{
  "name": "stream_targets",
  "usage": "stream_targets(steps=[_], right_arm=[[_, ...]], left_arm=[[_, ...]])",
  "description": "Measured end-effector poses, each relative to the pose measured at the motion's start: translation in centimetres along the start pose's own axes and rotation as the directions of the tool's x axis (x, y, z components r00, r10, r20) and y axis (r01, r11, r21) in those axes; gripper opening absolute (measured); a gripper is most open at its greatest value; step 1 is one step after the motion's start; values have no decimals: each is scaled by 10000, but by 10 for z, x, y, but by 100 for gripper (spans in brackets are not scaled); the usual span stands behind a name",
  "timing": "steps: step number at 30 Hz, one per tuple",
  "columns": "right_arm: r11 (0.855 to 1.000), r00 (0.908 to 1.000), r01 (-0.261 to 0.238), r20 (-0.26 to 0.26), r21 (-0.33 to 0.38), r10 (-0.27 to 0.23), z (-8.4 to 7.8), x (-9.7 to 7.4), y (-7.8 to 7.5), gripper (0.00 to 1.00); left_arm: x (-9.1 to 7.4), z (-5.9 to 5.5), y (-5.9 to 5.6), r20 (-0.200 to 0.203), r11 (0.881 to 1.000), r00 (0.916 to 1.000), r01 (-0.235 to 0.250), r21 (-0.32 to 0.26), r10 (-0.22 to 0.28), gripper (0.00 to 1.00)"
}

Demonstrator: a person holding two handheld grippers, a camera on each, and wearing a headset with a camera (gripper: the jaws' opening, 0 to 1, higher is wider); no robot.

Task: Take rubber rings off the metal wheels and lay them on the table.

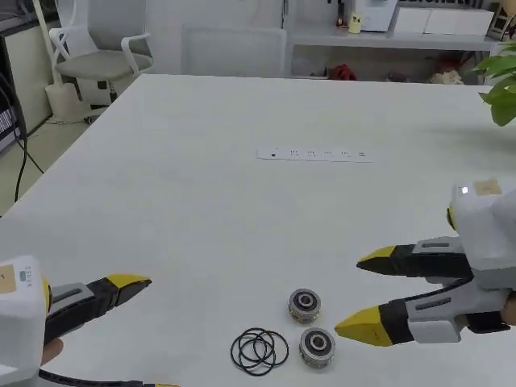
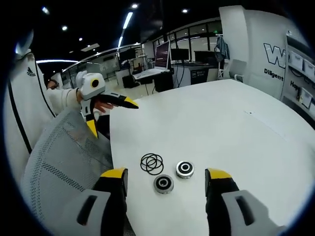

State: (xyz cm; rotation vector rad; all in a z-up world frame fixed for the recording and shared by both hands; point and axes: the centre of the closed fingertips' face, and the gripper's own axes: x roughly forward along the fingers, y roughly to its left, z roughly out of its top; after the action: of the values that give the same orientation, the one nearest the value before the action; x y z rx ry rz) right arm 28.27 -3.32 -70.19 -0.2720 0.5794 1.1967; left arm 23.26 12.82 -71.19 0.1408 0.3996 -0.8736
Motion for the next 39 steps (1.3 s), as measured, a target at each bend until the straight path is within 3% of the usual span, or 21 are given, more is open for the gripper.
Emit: stream_targets(steps=[13, 25, 39], right_arm=[[9983, 9991, 282, 294, 512, -298, -20, -28, 2, 83], [9918, 9972, 584, 404, 1138, -633, -46, -47, -2, 92], [9847, 9978, 571, 243, 1649, -619, -73, -50, 2, 96]], left_arm=[[-10, -1, 2, -6, 9988, 9993, -362, -315, 362, 100], [-14, -4, 1, -89, 9967, 9981, -610, -527, 606, 100], [-13, -13, -4, -261, 9955, 9978, -620, -713, 603, 100]])
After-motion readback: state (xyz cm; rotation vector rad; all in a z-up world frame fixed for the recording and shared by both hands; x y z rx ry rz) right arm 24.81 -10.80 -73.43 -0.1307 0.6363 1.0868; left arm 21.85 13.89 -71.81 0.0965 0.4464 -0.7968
